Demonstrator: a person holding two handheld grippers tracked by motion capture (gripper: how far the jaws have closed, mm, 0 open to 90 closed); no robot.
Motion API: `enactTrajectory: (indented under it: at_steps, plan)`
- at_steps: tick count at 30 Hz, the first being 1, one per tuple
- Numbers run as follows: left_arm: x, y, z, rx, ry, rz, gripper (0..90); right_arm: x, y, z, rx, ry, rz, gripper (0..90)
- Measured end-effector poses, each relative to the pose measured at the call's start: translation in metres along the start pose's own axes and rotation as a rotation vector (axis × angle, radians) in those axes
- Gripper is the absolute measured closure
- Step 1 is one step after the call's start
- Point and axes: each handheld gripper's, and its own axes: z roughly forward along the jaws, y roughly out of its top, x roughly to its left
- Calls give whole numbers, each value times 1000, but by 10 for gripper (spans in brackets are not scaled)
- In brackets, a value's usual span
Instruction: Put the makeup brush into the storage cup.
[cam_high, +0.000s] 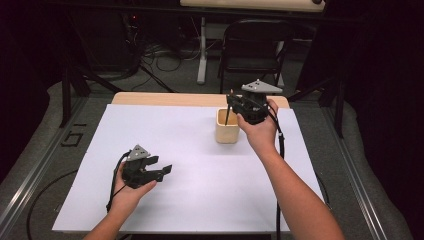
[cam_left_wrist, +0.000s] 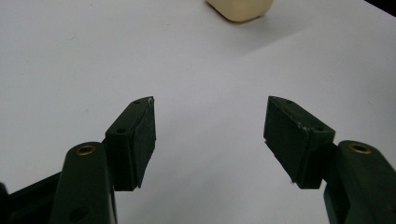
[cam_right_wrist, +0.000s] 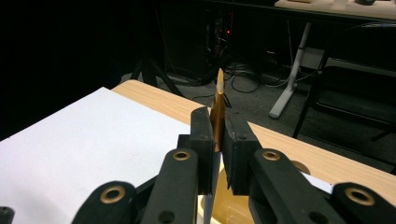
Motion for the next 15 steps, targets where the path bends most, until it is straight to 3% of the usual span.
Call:
enactTrajectory:
  at_steps: [15]
  plan:
    - [0,0,-2,0,-4,1,346,-5,5,17,2,-50,-12,836]
